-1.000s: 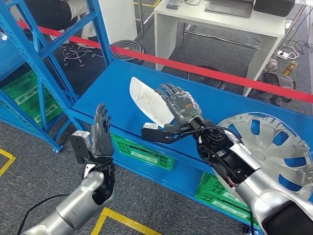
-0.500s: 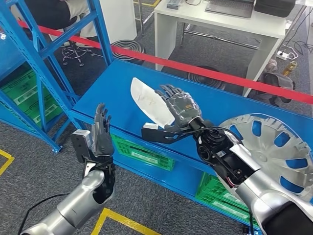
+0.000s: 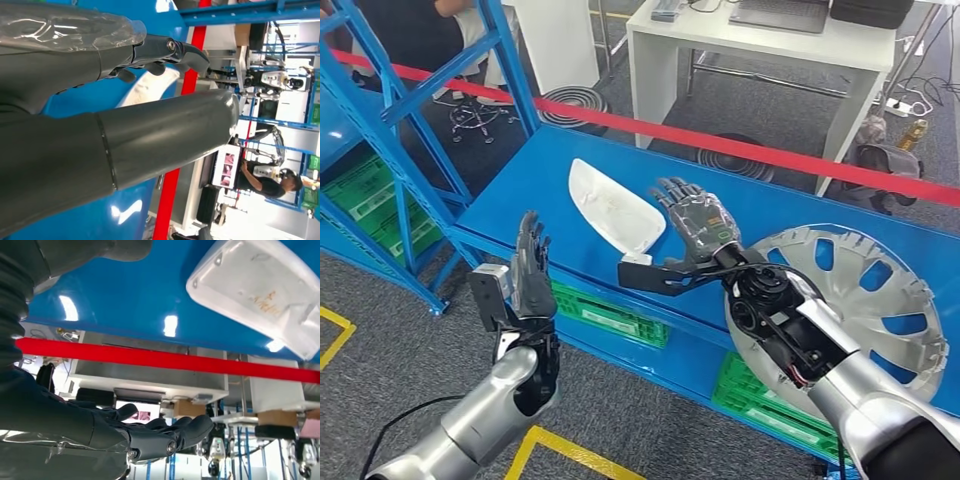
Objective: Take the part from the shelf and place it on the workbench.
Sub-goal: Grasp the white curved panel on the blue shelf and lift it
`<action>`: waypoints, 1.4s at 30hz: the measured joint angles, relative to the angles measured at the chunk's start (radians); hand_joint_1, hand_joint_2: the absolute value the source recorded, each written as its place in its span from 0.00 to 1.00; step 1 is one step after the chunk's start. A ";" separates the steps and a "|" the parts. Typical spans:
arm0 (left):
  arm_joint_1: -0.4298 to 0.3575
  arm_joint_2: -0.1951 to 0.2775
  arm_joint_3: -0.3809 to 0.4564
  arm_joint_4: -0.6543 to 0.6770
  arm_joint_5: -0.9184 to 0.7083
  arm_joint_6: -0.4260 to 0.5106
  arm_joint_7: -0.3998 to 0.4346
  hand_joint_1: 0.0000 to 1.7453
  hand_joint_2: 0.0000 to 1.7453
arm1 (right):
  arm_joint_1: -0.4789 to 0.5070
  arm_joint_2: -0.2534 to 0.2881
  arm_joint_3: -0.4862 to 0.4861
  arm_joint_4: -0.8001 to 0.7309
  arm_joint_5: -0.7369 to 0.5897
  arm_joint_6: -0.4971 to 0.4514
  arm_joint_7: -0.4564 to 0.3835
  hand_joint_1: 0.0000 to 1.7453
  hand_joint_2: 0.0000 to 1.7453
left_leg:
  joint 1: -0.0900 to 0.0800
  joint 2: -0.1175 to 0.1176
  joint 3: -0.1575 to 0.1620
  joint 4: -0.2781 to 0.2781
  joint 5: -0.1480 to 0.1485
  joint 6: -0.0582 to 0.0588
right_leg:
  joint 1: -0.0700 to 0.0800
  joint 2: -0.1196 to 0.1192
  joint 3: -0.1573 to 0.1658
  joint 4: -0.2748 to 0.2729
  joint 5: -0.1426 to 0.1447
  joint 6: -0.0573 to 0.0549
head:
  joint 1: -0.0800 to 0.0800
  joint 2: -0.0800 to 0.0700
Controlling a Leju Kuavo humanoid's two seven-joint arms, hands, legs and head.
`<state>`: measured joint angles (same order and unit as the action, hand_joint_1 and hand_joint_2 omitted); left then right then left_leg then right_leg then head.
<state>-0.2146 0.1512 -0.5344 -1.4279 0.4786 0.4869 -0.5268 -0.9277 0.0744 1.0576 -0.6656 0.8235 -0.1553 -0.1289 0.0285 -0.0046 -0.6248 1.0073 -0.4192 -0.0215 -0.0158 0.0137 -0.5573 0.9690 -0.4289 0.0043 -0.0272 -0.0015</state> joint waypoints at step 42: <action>-0.017 -0.008 -0.009 0.019 0.011 -0.017 -0.011 0.00 0.00 | 0.009 -0.022 -0.008 -0.013 -0.003 0.000 0.010 0.00 1.00 | -0.019 0.000 0.054 -0.048 0.000 0.023 | 0.020 -0.001 -0.035 -0.009 0.039 -0.005 | -0.015 0.000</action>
<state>-0.2316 0.1429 -0.5438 -1.4093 0.4892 0.4704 -0.5383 -0.9186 0.0522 1.0496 -0.6782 0.8206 -0.1549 -0.1192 0.0092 -0.0048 -0.5704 0.9588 -0.4194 0.0015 0.0043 0.0123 -0.5918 0.9602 -0.3900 -0.0011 -0.0423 -0.0015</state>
